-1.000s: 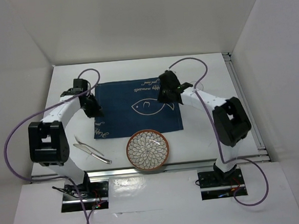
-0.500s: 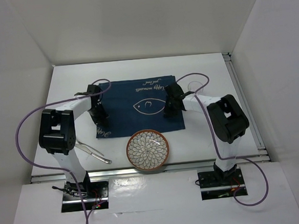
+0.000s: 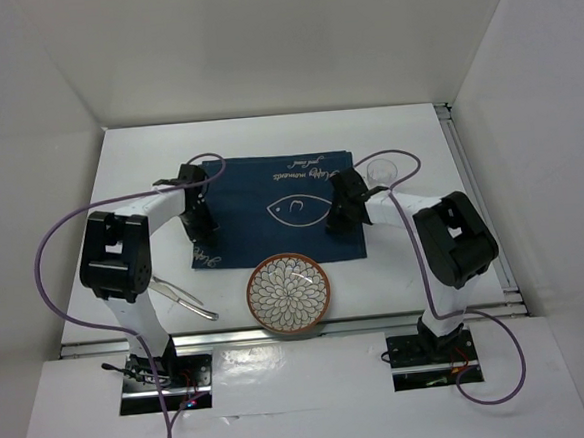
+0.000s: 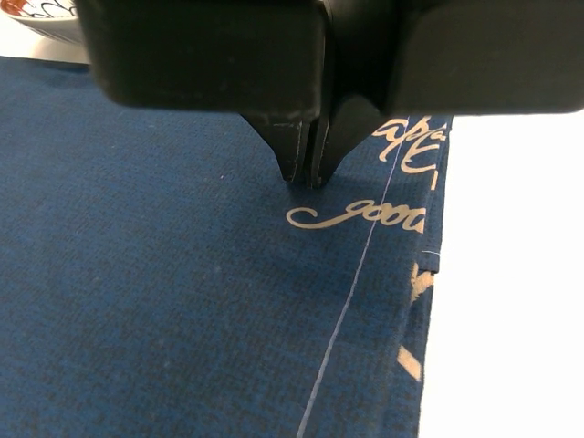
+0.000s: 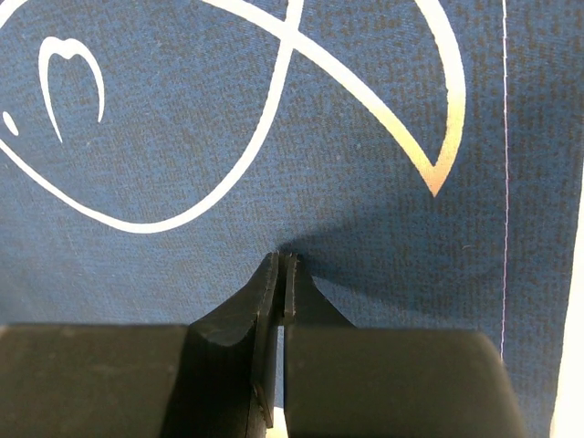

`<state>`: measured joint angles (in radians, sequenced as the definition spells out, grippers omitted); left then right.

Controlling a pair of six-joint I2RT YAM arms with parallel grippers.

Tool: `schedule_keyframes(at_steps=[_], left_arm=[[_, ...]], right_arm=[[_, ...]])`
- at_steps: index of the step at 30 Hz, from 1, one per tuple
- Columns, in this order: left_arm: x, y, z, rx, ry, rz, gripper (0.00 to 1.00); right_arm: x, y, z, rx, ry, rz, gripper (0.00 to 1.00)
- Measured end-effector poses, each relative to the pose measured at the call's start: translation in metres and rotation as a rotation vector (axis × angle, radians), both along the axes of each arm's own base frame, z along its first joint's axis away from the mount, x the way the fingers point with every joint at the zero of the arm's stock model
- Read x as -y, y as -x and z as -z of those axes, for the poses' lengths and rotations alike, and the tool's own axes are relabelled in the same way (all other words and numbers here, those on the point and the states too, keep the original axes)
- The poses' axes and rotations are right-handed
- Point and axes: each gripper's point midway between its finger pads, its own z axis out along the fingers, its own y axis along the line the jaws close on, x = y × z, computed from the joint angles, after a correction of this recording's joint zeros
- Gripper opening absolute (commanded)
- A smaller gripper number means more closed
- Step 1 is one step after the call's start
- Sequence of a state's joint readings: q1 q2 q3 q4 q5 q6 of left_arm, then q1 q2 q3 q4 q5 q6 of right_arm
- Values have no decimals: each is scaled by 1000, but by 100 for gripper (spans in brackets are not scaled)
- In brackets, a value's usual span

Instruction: Set the dinner table for one person

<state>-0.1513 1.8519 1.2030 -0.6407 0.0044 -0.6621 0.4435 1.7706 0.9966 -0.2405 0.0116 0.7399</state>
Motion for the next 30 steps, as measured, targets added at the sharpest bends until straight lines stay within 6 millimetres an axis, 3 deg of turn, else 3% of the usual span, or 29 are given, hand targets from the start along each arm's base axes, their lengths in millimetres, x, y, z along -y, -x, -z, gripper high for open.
schedule_keyframes(at_steps=[8, 14, 19, 22, 23, 26, 30], left_arm=[[15, 1, 0, 14, -17, 47, 0], [13, 2, -1, 10, -47, 26, 0], [6, 3, -13, -7, -128, 25, 15], [8, -9, -37, 40, -154, 25, 35], [10, -13, -48, 72, -156, 25, 45], [17, -17, -83, 159, -143, 34, 56], [29, -8, -128, 286, -76, 76, 58]], right_arm=[[7, -1, 0, -7, 6, 35, 0], [13, 0, -1, -9, 22, 44, 0], [19, 7, -6, -18, 46, 34, 6], [21, 9, -22, 10, 45, 19, 27], [20, 8, -30, 28, 40, 14, 39], [17, 2, -61, 96, 23, -13, 47], [8, -12, -121, 237, -27, -48, 56]])
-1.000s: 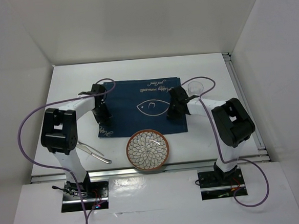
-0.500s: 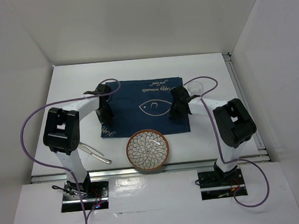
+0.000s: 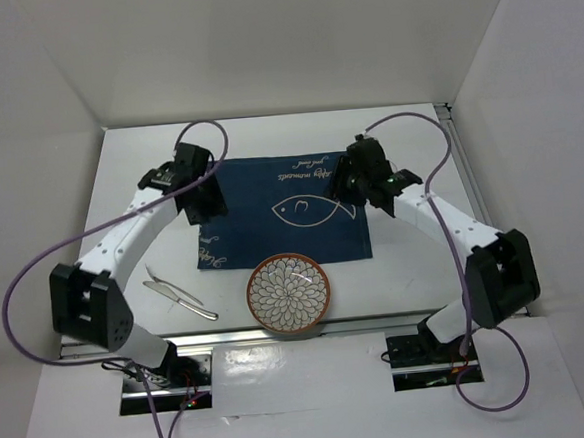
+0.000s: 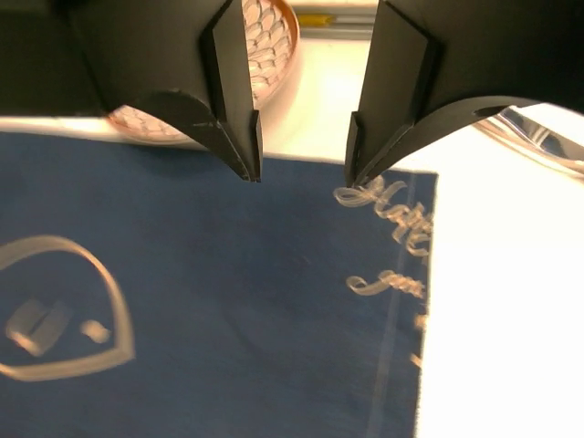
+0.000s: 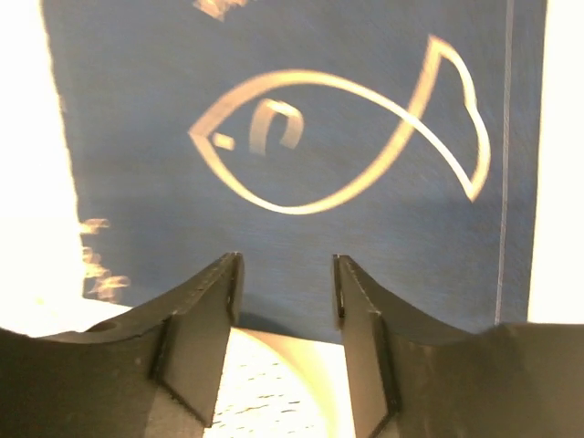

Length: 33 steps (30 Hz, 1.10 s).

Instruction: Set the dinner table for one person

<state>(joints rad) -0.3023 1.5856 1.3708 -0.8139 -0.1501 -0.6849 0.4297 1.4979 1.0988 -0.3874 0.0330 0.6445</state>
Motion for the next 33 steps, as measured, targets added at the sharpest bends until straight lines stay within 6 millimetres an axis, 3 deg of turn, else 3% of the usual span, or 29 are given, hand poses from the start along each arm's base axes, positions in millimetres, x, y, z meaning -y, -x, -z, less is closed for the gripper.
schedule_keyframes(at_steps=[2, 4, 6, 10, 15, 23, 26, 29, 33], left_arm=[[11, 17, -8, 45, 59, 48, 60], [23, 43, -2, 50, 108, 102, 76], [32, 77, 17, 18, 146, 155, 86], [40, 124, 53, -66, 223, 201, 90], [58, 143, 67, -80, 312, 236, 81], [75, 158, 85, -97, 371, 276, 78], [78, 157, 90, -86, 384, 281, 69], [80, 160, 102, -98, 397, 289, 66], [84, 168, 117, -130, 415, 308, 52]], right_arm=[[-2, -2, -29, 68, -26, -12, 63], [-1, 3, -52, 121, -47, -23, 67], [1, 10, -70, 157, -64, -29, 69], [5, 26, -89, 196, -84, -37, 71], [12, 41, -82, 164, -71, -38, 72], [15, 49, -72, 124, -54, -39, 73], [15, 49, -72, 124, -55, -40, 73], [15, 50, -72, 122, -56, -42, 75], [15, 50, -73, 123, -56, -42, 75]])
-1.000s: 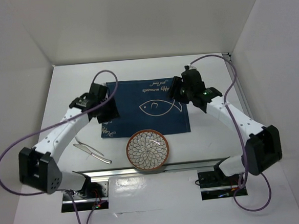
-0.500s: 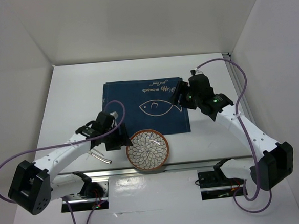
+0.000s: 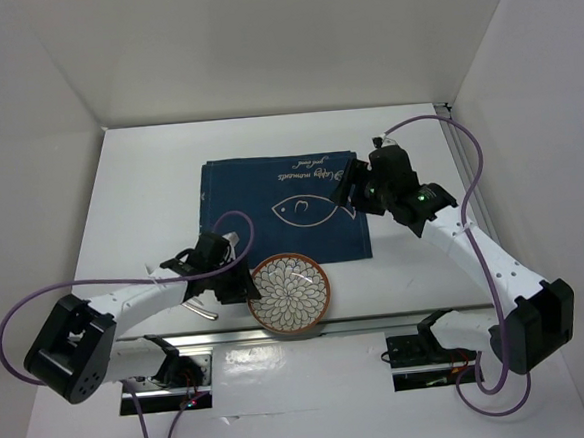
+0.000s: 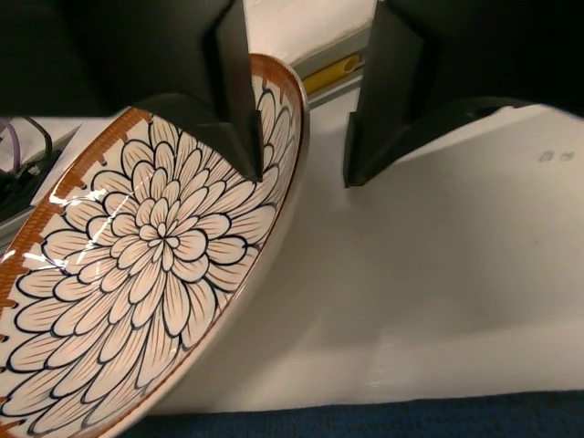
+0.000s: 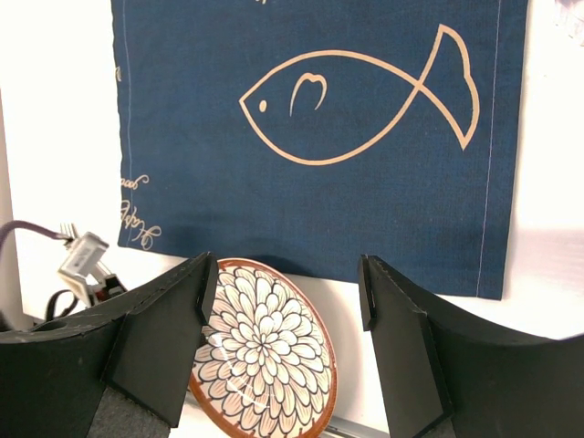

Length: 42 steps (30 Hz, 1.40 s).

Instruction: Set the dinner table for one person

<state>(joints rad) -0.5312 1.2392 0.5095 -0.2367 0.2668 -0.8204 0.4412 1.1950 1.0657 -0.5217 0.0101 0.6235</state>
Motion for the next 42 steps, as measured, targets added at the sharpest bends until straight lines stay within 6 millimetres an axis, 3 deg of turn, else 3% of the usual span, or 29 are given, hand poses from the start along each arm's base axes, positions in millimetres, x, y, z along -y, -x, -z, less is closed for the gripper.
schedule_keyframes(at_steps=[4, 5, 8, 12, 16, 21, 24, 27, 31, 36, 42], left_arm=[[8, 1, 3, -14, 20, 16, 2], [13, 1, -1, -19, 53, 18, 0], [21, -6, -14, 9, 66, 36, 0], [14, -6, -27, 19, 24, 36, 0], [2, -17, -65, 70, -42, 4, 0], [4, -74, -138, 211, -14, -67, 0], [7, -118, -162, 265, 12, -111, 0], [10, -159, -154, 250, 18, -140, 0], [8, -199, -113, 176, -21, -161, 0], [8, -214, -69, 83, -50, -167, 0], [12, -220, -52, 36, -5, -175, 0]], right_arm=[[1, 1, 1, -4, 2, 0, 75], [1, 2, 1, -6, 3, 1, 75], [2, 3, 2, -13, 7, 2, 75], [3, 4, 4, -20, 13, 5, 75], [6, 6, 5, -24, 25, 14, 76], [13, 11, -6, -9, 32, 31, 76], [18, 14, -22, 26, 26, 45, 76], [25, 18, -33, 56, 33, 68, 79], [37, 24, -36, 65, 67, 100, 82], [44, 31, -32, 47, 93, 109, 82], [48, 34, -31, 41, 105, 119, 82]])
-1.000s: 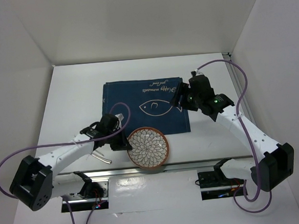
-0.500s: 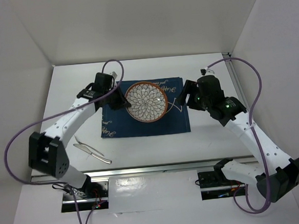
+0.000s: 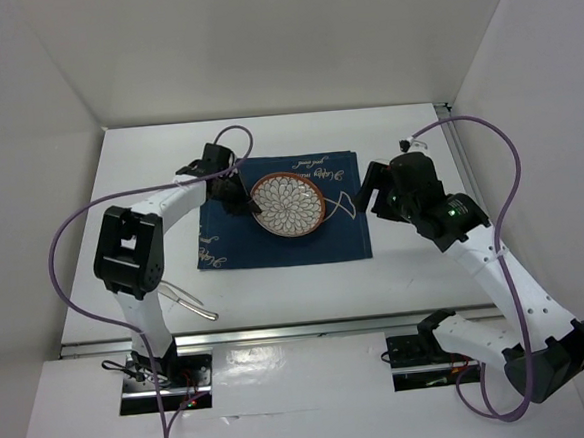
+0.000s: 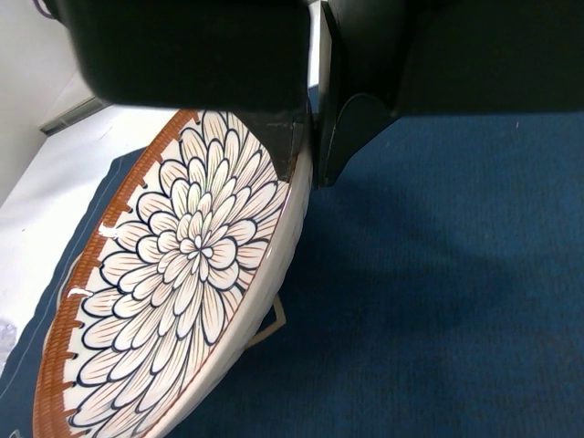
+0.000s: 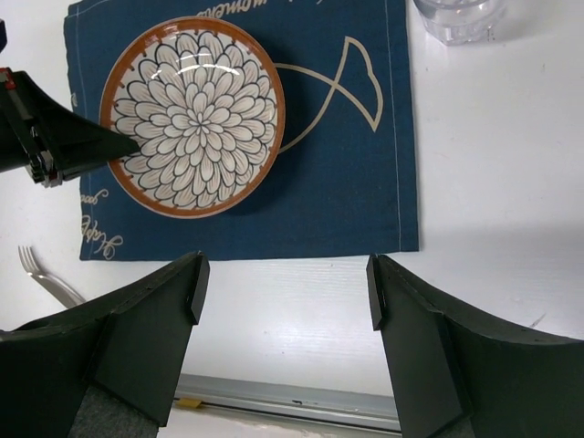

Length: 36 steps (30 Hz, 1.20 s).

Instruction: Set the dinner table for one person

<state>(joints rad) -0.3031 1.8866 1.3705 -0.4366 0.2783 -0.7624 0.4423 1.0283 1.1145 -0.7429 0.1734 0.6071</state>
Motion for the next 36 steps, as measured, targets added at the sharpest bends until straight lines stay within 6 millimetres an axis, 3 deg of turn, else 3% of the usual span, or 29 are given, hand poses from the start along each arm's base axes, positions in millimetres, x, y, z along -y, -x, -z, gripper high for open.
schedule_keyframes(at_steps=[14, 16, 17, 20, 23, 24, 28, 32, 36], left_arm=[[0, -13, 19, -4, 48, -30, 1], [-1, -13, 21, -12, 48, -33, 10], [-1, -13, 21, -11, 48, -33, 23], [-1, -13, 21, -19, 51, -44, 38], [-6, -9, 25, -41, 23, -64, 40], [-8, -7, 27, -51, 6, -71, 55], [-18, -2, 32, -79, -50, -99, 83], [-29, 3, 24, -75, -102, -125, 85], [-40, 5, -19, 20, -139, -160, 85]], right_arm=[[3, 3, 5, -16, 12, 6, 83], [3, 3, 6, -18, 13, 6, 83], [3, 4, 7, -20, 12, 7, 83], [3, 3, 8, -27, 7, 14, 83], [1, 1, 14, -47, 4, 24, 84], [1, 1, 18, -59, 7, 27, 84], [0, -1, 40, -122, 19, 53, 87], [6, -9, 47, -135, 34, 108, 83], [24, -28, 54, -138, 40, 178, 82]])
